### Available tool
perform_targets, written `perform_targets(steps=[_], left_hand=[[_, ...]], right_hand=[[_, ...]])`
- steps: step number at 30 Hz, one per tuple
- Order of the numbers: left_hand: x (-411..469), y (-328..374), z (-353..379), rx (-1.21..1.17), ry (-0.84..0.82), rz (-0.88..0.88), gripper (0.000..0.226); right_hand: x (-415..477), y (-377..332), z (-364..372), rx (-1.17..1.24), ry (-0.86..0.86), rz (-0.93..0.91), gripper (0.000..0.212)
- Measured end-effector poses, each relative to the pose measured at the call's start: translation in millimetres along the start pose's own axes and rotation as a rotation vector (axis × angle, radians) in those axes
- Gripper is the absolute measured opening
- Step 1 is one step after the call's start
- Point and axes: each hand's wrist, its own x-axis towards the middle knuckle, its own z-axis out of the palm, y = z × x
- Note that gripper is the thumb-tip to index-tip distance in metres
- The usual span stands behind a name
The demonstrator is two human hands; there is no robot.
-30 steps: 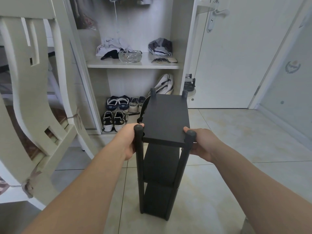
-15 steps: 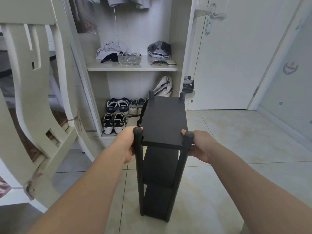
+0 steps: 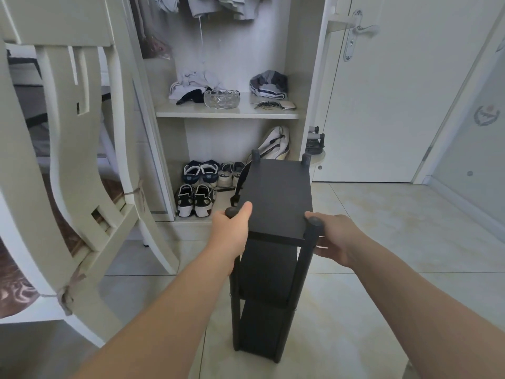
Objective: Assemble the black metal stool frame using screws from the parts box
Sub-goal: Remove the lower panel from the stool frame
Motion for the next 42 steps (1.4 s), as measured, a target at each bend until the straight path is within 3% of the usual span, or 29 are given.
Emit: perform_targets(steps=[5,8,11,14,17,20,22,26,29,32,34,37,42], left_hand=[[9.6,4.6,-14.1,-0.034,0.006,0.143,0.056],[9.0,3.8,-9.8,0.045,0.075,0.092,0.068],[-1.5,0.6,9.8,0.086,0.082,-0.092,0.092],[-5.3,-0.4,19.6,0.174,0.085,-0.107,0.103],[3.4,2.7,3.4,0.224,0.001,-0.009,0.09],[11.4,8.3,-24.5,0.226,-0.104,0.033,0.047],[14.3,12.9,-37.0,0.152,-0.087,-0.009,0.022],[8.1,18.2,-30.2,0.072,-0.11,-0.163,0.032],[-2.0,24.2,-15.8,0.054,-0.097,-0.207,0.026],[0.1,27.1,-18.8,0.013,-0.052,-0.238,0.006],[6.6,27.1,-27.9,-0.042,-0.023,-0.212,0.006],[14.5,24.4,-39.0,-0.16,0.002,-0.15,0.027],[17.1,20.2,-38.5,-0.268,0.005,-0.067,0.034]], right_hand=[[-10.3,0.8,2.8,-0.054,-0.197,0.128,0.029],[-12.5,-0.1,3.2,-0.096,-0.289,0.19,0.038],[-1.0,-3.6,-2.9,0.087,-0.113,0.104,0.041],[12.2,-4.5,-6.9,0.247,0.021,0.06,0.037],[14.1,-0.9,-3.0,0.269,0.035,0.075,0.036],[4.1,1.2,0.5,0.228,-0.073,0.127,0.031],[-0.9,1.7,-3.0,0.193,-0.133,0.17,0.032],[6.5,-1.6,-25.6,0.352,0.063,0.122,0.033],[10.3,-1.5,-30.8,0.395,0.15,0.035,0.032],[8.2,1.0,-24.4,0.334,0.172,0.041,0.032],[0.9,-2.3,-25.6,0.283,0.089,0.09,0.032],[-11.4,-10.0,-37.2,-0.057,-0.02,0.148,0.05],[1.1,-15.8,-61.3,-0.482,0.482,-0.274,0.053]])
